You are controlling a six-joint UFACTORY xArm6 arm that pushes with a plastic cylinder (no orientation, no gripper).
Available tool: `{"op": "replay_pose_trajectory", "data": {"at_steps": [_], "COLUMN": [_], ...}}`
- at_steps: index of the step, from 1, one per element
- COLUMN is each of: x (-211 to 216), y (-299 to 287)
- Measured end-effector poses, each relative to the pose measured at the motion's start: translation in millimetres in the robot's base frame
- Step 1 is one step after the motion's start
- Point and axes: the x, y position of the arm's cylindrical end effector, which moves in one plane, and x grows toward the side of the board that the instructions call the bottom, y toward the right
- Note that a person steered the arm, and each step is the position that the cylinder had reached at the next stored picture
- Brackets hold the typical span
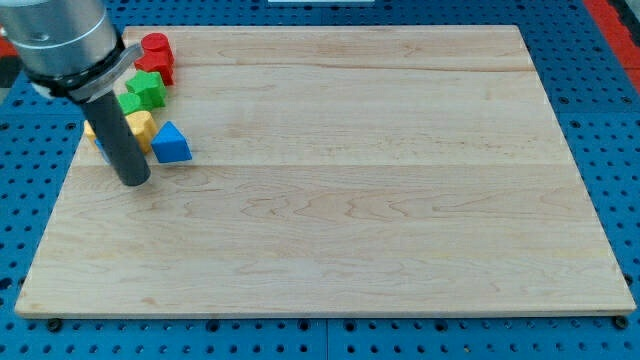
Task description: Push the green star close to the blue triangle
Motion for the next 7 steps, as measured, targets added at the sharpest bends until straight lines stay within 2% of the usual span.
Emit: {"op": "replay_pose_trajectory", "data": {"at_steps": [1, 3, 5, 7], "x": [7.4, -6.9, -120.1, -160.4], "y": [-86.8, -87.6, -87.5, -53.1]}}
